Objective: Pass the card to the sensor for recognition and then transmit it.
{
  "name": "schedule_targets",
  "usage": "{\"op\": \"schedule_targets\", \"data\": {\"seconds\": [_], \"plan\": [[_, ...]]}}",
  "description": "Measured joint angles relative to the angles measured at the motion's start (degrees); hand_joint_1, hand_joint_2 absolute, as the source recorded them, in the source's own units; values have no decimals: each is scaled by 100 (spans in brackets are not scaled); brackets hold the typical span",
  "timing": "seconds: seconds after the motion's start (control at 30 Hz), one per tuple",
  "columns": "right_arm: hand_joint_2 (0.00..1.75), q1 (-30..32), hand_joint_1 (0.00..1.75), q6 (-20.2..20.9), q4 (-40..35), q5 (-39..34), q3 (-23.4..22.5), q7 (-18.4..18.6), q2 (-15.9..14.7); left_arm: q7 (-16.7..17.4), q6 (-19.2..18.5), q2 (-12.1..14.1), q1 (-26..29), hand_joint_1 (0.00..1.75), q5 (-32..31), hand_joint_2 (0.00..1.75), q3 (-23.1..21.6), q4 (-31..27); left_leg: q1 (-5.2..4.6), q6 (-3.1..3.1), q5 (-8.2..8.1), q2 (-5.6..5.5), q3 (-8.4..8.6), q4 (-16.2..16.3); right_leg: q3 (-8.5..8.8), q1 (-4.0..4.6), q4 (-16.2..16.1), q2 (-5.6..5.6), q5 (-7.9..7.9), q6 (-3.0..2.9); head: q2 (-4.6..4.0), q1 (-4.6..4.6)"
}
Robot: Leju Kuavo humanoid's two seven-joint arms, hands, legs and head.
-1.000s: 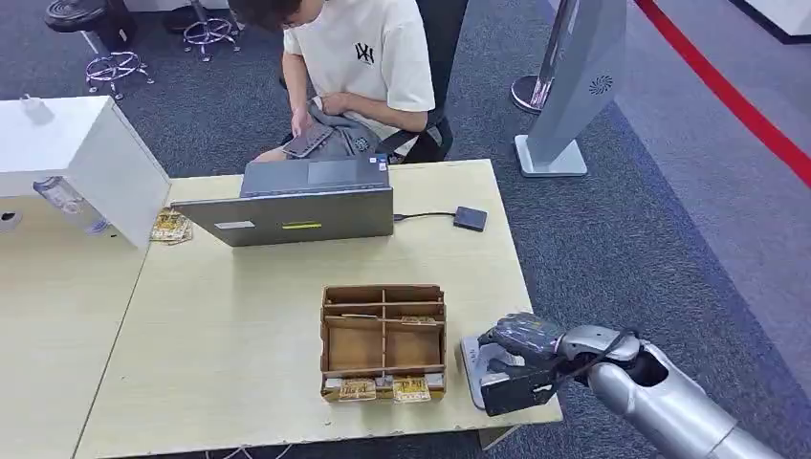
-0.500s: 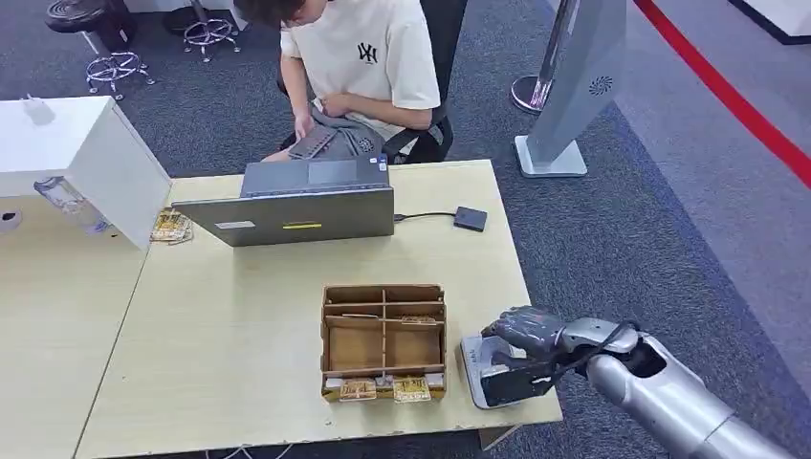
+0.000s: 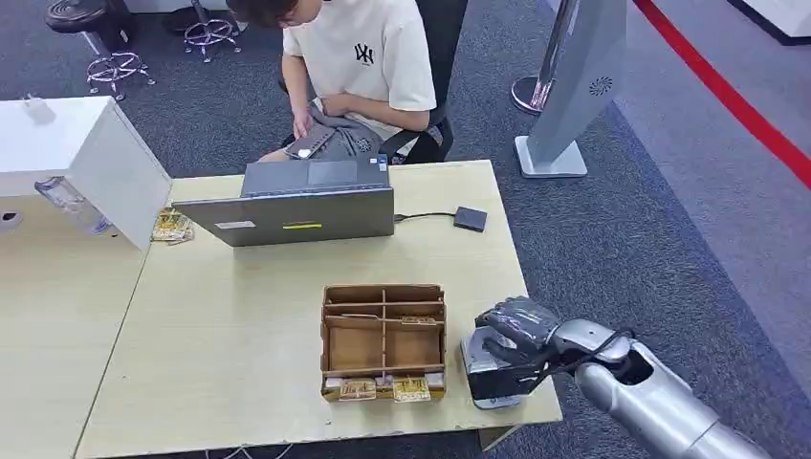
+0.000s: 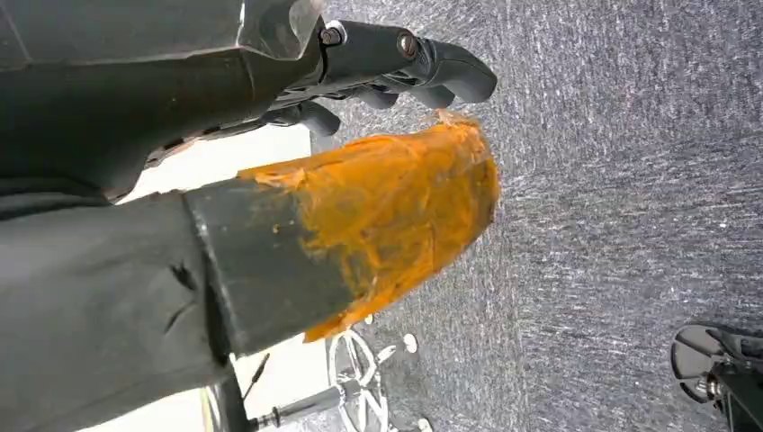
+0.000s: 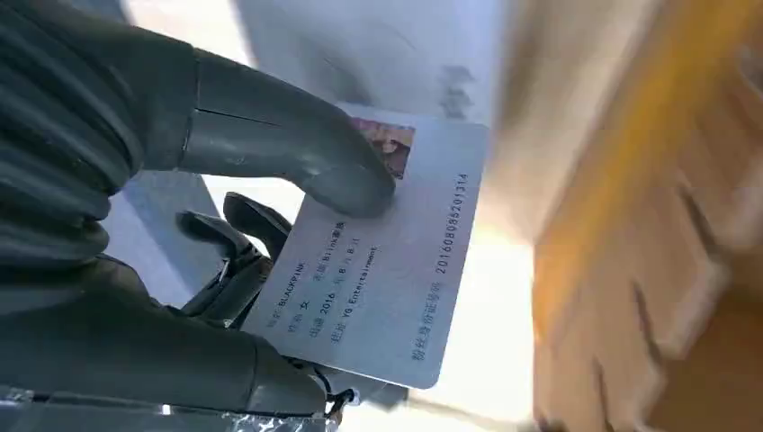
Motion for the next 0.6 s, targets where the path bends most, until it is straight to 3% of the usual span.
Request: {"op": "schedule_targets", "data": {"seconds": [0.4, 0.6], "plan": [[175, 949, 175, -2089, -586, 1130, -1056, 245, 1112, 0, 83, -68, 4, 0, -50, 0, 7, 0, 3, -1, -1, -1, -6, -1, -4, 3, 0, -3, -2, 0, 0, -2], [175, 1287, 175, -2759, -1010, 1674, -1545, 301, 1501, 0, 90, -72, 4, 0, -120, 0, 7, 0, 2, -1, -1, -1, -6, -1, -3, 2, 0, -3, -2, 0, 0, -2]]}}
